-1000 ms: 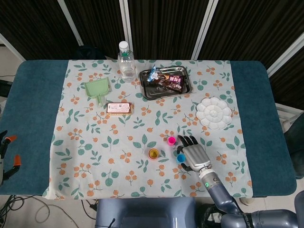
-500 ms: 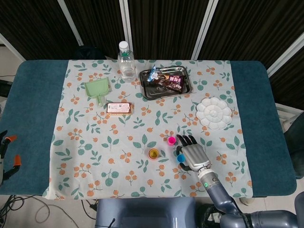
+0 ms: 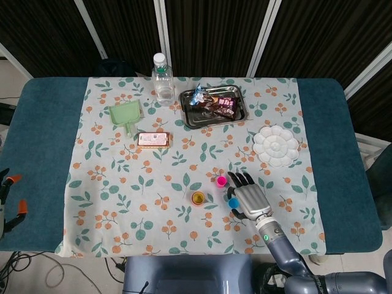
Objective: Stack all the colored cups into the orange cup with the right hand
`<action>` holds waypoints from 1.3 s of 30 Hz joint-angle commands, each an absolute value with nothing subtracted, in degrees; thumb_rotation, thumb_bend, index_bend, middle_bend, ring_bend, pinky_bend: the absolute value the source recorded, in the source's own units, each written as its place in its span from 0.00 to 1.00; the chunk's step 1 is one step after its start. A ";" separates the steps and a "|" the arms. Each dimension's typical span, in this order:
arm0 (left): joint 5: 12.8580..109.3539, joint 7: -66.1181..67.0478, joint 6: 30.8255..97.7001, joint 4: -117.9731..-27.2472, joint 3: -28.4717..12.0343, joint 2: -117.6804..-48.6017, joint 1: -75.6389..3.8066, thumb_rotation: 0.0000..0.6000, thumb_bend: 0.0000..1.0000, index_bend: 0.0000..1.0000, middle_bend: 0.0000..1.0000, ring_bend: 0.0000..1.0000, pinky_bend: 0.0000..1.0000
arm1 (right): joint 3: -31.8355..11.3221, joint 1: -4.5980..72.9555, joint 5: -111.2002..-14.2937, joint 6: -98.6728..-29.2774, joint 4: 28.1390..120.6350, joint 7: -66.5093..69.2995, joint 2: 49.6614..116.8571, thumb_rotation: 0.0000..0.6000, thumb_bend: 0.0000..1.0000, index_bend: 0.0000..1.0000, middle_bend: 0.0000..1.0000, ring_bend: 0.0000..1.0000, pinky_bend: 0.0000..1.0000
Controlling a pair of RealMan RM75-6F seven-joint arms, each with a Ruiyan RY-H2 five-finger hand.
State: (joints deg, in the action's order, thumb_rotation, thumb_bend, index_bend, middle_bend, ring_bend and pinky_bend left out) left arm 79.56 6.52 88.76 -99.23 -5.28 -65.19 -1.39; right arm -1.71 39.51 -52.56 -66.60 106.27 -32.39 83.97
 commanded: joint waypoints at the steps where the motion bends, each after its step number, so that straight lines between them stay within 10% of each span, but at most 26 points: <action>1: 79.53 6.51 88.76 -99.24 -5.29 -65.19 -1.39 1.00 0.46 0.23 0.06 0.00 0.05 | -2.26 39.81 -52.83 -66.61 107.50 -33.00 82.76 1.00 0.40 0.50 0.00 0.00 0.07; 16: 79.54 6.35 88.97 -99.39 -5.45 -65.16 -1.36 1.00 0.46 0.23 0.06 0.00 0.05 | -10.00 45.60 -49.27 -61.20 120.78 -34.02 70.94 1.00 0.40 0.50 0.00 0.00 0.09; 39: 79.57 5.68 89.03 -99.33 -5.63 -65.10 -1.40 1.00 0.46 0.23 0.06 0.00 0.05 | -12.43 55.42 -39.19 -62.62 115.18 -38.95 81.18 1.00 0.40 0.50 0.00 0.00 0.09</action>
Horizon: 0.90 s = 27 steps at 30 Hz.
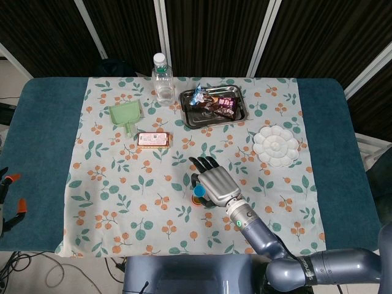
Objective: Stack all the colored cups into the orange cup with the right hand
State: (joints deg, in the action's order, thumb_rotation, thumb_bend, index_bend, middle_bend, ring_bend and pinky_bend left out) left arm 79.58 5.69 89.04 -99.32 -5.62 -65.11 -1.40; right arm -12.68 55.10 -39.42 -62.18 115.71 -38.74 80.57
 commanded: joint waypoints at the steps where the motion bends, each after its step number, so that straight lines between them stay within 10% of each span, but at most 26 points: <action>1: 79.56 5.68 89.03 -99.33 -5.64 -65.10 -1.41 1.00 0.46 0.23 0.06 0.00 0.05 | -12.30 55.51 -39.11 -62.81 114.92 -38.96 81.50 1.00 0.40 0.50 0.00 0.00 0.09; 27: 79.27 5.58 89.02 -99.26 -5.78 -65.09 -1.40 1.00 0.46 0.23 0.06 0.00 0.05 | -8.67 54.87 -40.40 -63.15 112.39 -37.39 84.23 1.00 0.40 0.50 0.00 0.00 0.09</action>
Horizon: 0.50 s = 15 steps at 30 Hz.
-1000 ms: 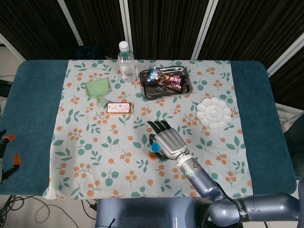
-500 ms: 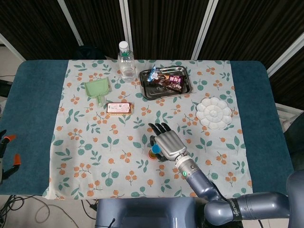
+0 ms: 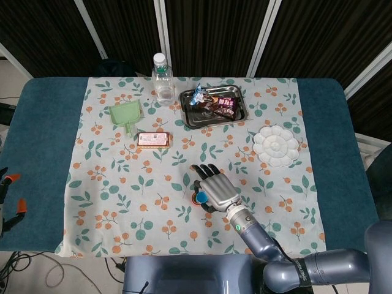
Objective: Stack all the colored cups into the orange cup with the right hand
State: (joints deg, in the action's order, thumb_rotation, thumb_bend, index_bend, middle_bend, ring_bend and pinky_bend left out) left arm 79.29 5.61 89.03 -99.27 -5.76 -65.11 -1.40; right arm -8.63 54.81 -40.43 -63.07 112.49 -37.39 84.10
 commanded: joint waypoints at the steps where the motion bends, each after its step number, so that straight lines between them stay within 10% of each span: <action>1: 79.28 5.55 89.00 -99.25 -5.79 -65.07 -1.42 1.00 0.46 0.23 0.06 0.00 0.05 | -8.69 54.90 -40.40 -63.26 112.28 -37.44 84.39 1.00 0.40 0.50 0.00 0.00 0.09; 15: 79.32 5.67 88.88 -99.18 -5.71 -65.12 -1.47 1.00 0.46 0.23 0.06 0.00 0.05 | -8.44 55.08 -39.60 -63.09 110.94 -37.36 85.44 1.00 0.39 0.49 0.00 0.00 0.09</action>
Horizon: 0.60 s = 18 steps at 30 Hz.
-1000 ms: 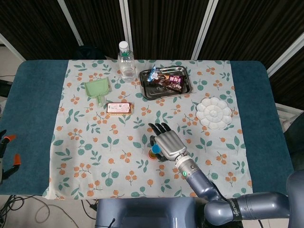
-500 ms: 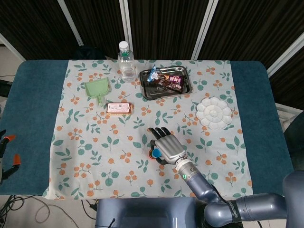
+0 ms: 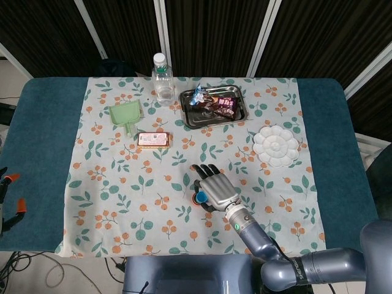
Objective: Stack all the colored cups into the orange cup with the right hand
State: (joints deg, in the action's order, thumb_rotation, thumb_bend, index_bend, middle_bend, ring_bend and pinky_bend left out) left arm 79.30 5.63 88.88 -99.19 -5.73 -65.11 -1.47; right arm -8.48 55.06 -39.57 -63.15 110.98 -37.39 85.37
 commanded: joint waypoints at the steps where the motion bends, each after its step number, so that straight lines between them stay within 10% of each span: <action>1: 79.29 5.68 88.87 -99.18 -5.70 -65.12 -1.46 1.00 0.46 0.23 0.06 0.00 0.05 | -8.41 55.09 -39.62 -63.07 110.88 -37.37 85.53 1.00 0.39 0.49 0.00 0.00 0.09; 8: 79.22 5.55 88.97 -99.23 -5.82 -65.07 -1.45 1.00 0.46 0.23 0.06 0.00 0.05 | -8.16 55.40 -38.91 -62.76 110.51 -37.89 85.81 1.00 0.40 0.18 0.00 0.00 0.09; 18: 79.29 5.27 89.03 -99.16 -5.84 -65.04 -1.43 1.00 0.46 0.23 0.06 0.00 0.05 | -8.73 55.42 -37.44 -63.70 109.56 -38.24 85.02 1.00 0.40 0.10 0.00 0.00 0.09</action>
State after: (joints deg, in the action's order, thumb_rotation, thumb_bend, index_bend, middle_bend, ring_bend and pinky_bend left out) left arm 79.29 5.26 89.03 -99.16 -5.84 -65.04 -1.43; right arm -8.56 55.50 -37.68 -63.54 109.83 -38.35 85.22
